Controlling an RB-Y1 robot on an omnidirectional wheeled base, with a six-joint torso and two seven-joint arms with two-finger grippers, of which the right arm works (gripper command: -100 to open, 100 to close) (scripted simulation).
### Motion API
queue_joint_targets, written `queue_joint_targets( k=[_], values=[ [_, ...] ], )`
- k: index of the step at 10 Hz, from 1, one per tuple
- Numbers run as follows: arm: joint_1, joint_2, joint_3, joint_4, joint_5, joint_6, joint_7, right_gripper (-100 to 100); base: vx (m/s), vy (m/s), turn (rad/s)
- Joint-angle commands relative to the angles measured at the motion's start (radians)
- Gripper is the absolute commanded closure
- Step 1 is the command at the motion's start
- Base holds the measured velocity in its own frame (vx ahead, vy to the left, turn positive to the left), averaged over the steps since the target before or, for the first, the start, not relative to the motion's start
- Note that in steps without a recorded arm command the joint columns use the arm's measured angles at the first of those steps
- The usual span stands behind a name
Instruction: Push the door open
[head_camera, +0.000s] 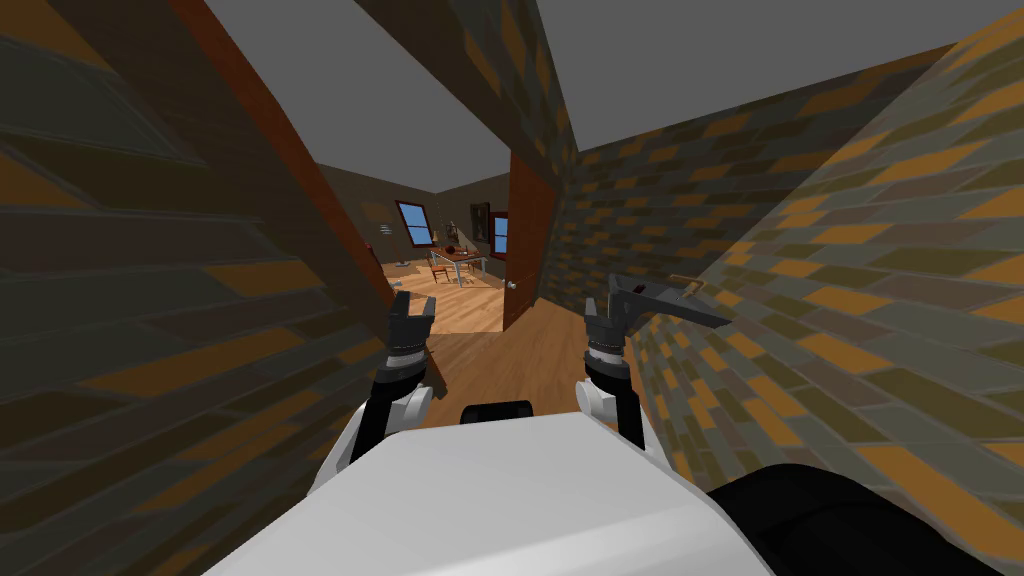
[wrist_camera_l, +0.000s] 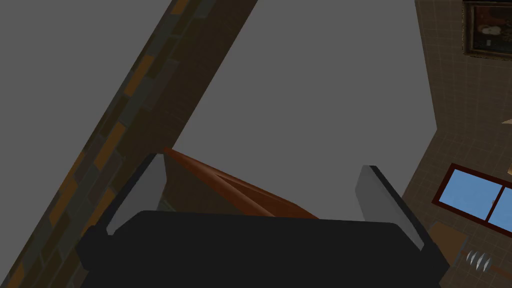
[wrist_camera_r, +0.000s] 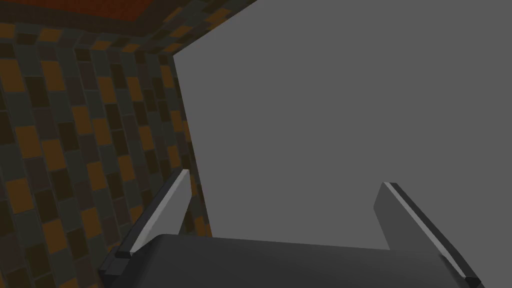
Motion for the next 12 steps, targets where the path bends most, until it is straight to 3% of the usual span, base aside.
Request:
queue_joint_targets(
  k=[1,12],
  values=[
    [-0.015,-0.005,0.005,0.037,0.011,-0.007,0.023,-100,0.066,-0.011,0.048],
    [-0.116,-0.030,0.036,0.297,0.088,-0.055,0.179,-100,0.107,-0.047,0.041]
  ],
)
